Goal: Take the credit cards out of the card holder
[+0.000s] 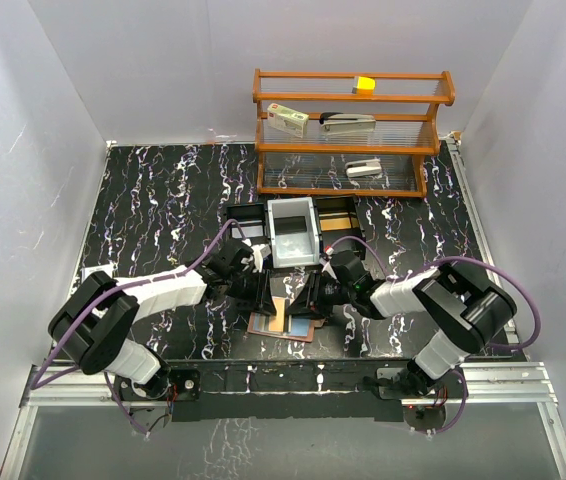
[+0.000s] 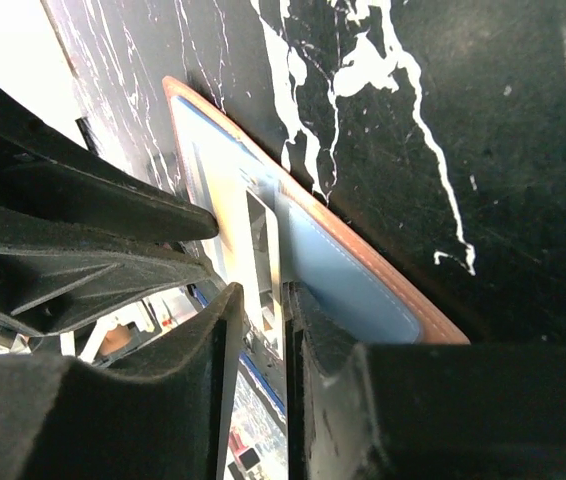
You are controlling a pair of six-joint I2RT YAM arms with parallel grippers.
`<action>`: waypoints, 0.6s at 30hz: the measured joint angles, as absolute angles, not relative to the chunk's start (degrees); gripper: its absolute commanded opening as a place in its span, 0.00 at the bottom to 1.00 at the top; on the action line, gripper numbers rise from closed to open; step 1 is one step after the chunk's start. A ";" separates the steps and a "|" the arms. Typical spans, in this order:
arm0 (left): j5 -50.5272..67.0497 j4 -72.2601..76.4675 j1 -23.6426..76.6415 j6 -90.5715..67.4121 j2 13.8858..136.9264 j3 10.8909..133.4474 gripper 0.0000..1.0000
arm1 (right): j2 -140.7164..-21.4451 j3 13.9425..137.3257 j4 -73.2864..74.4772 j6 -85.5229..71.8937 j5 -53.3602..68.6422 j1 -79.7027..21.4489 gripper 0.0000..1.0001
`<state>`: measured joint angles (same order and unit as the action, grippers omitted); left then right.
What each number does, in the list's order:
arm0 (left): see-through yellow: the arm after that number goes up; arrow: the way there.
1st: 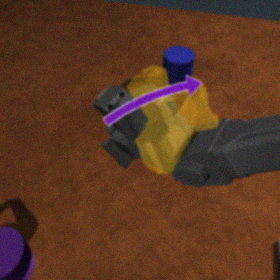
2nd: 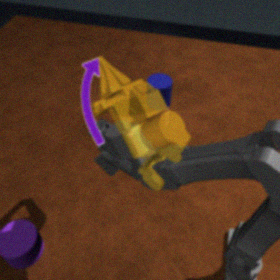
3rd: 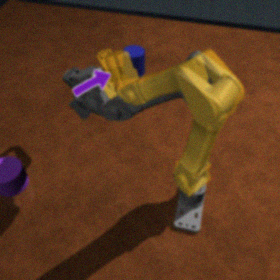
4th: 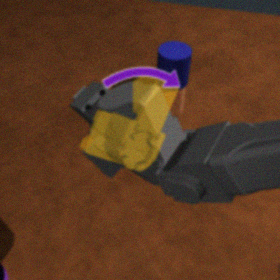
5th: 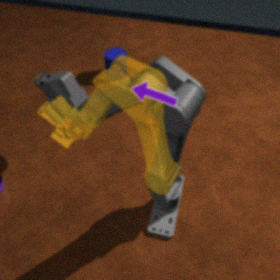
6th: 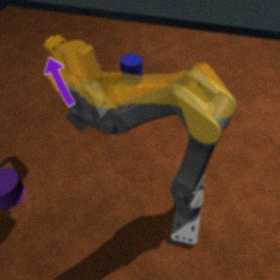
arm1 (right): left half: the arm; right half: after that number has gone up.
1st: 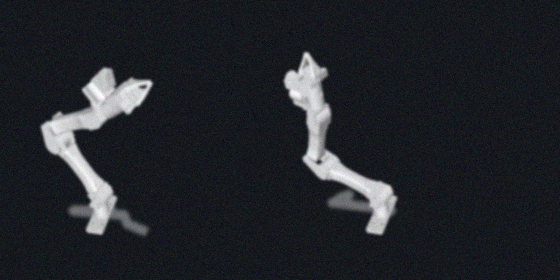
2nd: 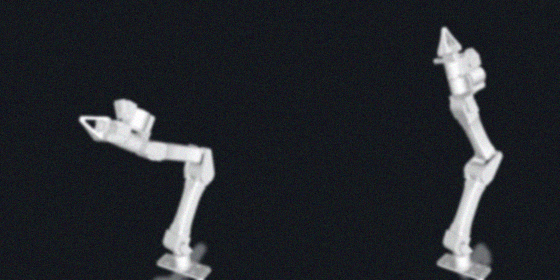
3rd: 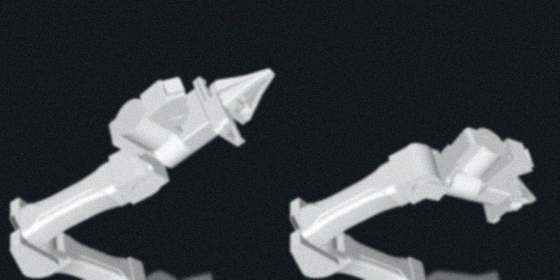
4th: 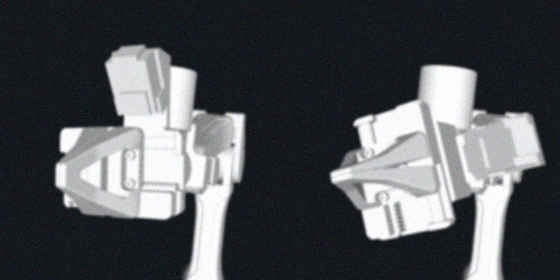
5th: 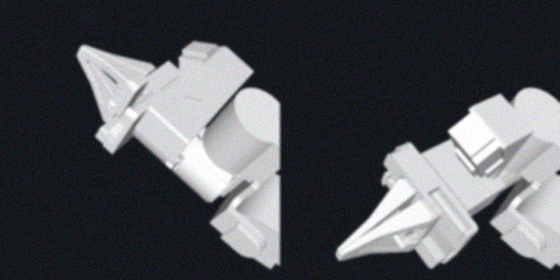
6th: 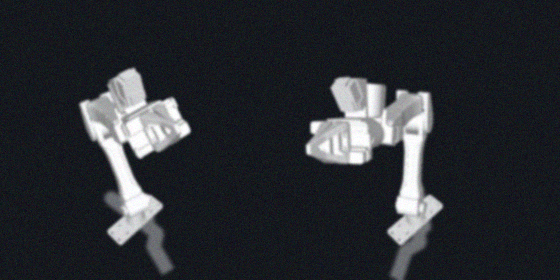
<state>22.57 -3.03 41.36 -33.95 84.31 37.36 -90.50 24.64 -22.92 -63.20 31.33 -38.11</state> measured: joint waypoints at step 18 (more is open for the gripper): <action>23.53 -5.13 42.52 -32.64 83.00 37.12 0.23 | -89.84 26.22 -17.89 -59.70 32.14 -35.94 0.04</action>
<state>23.53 -5.13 42.52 -32.64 83.00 37.12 -89.84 26.22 -17.89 -59.70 32.14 -35.94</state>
